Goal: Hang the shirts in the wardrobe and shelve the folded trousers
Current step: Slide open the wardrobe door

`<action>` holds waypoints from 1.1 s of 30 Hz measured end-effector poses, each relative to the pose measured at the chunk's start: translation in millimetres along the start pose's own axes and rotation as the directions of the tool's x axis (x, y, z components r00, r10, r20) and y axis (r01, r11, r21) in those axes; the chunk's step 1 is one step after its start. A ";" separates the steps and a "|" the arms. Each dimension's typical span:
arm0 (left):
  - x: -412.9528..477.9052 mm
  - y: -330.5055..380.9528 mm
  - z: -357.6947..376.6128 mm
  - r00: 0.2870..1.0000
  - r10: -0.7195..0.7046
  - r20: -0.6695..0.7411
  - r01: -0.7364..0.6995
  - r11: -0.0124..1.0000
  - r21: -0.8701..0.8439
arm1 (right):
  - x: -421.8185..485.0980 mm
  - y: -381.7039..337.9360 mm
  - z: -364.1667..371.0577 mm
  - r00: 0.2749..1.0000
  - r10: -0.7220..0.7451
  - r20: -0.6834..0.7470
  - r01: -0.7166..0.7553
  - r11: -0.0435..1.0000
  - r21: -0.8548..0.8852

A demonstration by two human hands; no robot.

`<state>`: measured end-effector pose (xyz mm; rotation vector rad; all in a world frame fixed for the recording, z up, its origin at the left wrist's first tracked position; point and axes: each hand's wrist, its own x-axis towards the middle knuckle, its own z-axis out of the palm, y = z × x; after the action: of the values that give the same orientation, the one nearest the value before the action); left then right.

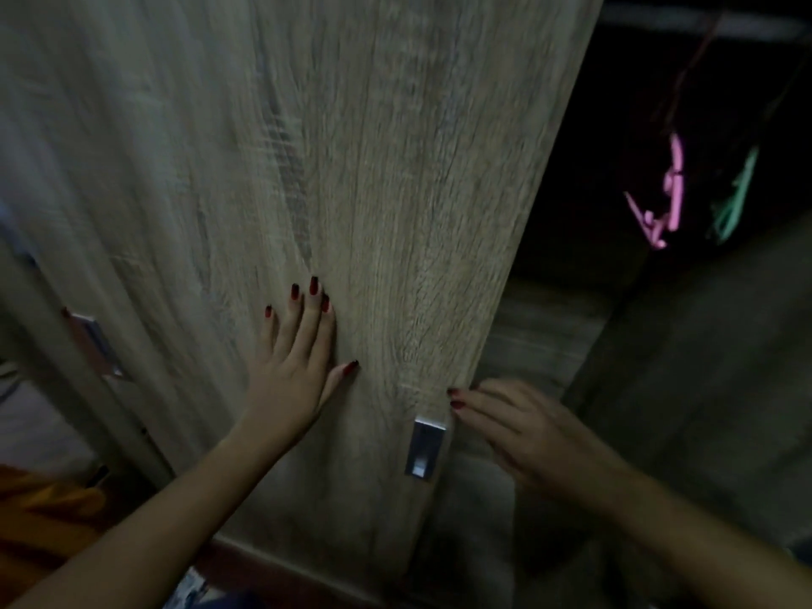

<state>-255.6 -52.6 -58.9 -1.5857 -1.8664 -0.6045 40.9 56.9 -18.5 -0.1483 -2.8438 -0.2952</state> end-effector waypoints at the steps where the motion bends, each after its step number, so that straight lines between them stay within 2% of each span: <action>1: -3.3 0.3 0.7 0.995 -0.087 0.042 0.089 0.995 -0.049 | 9.5 8.7 -11.7 0.996 -0.087 -0.032 0.084 0.993 -0.081; 4: -12.0 9.3 6.1 0.956 -0.259 0.141 0.285 0.935 -0.214 | 38.0 32.2 -45.1 0.956 -0.278 -0.096 0.244 0.932 -0.269; 6: -16.6 24.3 9.5 0.946 -0.280 0.163 0.318 0.902 -0.292 | 55.3 45.0 -61.5 0.939 -0.323 -0.114 0.270 0.903 -0.334; 9: -18.0 45.9 12.9 0.946 -0.278 0.169 0.317 0.903 -0.289 | 84.6 55.8 -70.6 0.923 -0.364 -0.123 0.303 0.887 -0.349; 11: -14.2 49.3 17.4 0.933 -0.326 0.153 0.357 0.894 -0.271 | 99.9 58.5 -68.6 0.914 -0.395 -0.095 0.340 0.873 -0.351; 14: -11.3 37.7 25.5 0.916 -0.374 0.146 0.401 0.879 -0.259 | 115.6 57.8 -62.2 0.913 -0.399 -0.084 0.348 0.870 -0.349; 23: -15.1 -1.9 20.9 0.913 -0.379 0.148 0.405 0.880 -0.249 | 159.3 42.3 -54.4 0.880 -0.449 -0.156 0.361 0.845 -0.394; 33: -17.6 -35.4 15.6 0.902 -0.403 0.153 0.430 0.873 -0.230 | 200.8 21.1 -46.2 0.911 -0.393 -0.122 0.319 0.862 -0.394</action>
<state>-291.1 -60.6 -80.8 -1.3874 -2.3096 -1.0101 -136.2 82.0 85.8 0.3286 -2.5706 -0.8699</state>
